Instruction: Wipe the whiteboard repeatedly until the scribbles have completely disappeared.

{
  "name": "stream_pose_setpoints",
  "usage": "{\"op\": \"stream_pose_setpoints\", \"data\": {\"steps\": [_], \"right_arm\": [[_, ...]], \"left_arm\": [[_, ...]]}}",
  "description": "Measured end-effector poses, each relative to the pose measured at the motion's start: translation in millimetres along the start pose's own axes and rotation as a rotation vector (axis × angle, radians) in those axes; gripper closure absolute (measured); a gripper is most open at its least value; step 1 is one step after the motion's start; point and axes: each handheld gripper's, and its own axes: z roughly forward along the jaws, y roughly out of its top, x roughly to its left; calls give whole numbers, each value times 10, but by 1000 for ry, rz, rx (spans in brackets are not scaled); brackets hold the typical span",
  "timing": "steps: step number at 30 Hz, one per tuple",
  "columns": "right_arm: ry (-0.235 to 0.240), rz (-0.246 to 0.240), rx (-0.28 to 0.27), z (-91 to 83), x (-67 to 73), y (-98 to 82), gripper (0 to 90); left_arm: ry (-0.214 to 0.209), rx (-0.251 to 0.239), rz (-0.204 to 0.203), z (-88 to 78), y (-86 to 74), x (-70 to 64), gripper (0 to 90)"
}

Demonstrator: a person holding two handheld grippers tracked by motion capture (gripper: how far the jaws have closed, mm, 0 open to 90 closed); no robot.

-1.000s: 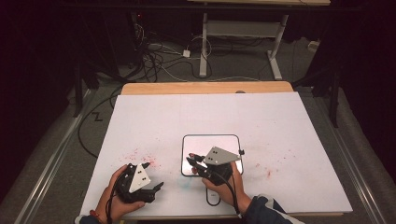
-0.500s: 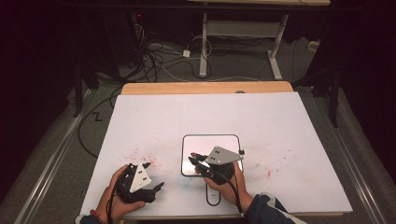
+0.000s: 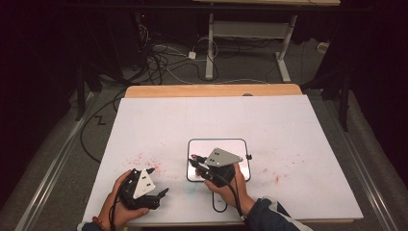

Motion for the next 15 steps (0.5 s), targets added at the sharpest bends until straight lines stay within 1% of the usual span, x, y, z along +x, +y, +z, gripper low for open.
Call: {"op": "stream_pose_setpoints", "data": {"steps": [2,4,6,8,9,10,11,12,14,15], "right_arm": [[-27,6,4,-41,-73,-18,814],[-35,16,7,-71,-118,-30,814],[-42,10,7,-82,-121,-33,814],[-36,10,1,-75,-99,-38,814],[-28,13,-2,-70,-80,-40,814],[-4,19,-8,-61,-57,-41,814],[9,13,-12,-52,-27,-40,814],[35,7,-15,-44,1,-39,814],[71,20,-25,-23,56,-40,813],[90,14,-31,-10,78,-39,813]], "left_arm": [[0,-1,-2,1,2,-1,201],[0,0,1,5,7,-4,201],[0,-1,2,8,12,-6,201],[-1,1,4,12,13,-8,201],[-2,2,4,14,13,-8,201],[-2,2,3,15,11,-7,201],[-3,2,2,15,10,-6,201],[-3,2,1,15,9,-5,201],[-4,3,3,13,8,-6,201],[-5,3,3,13,8,-6,201]]}}
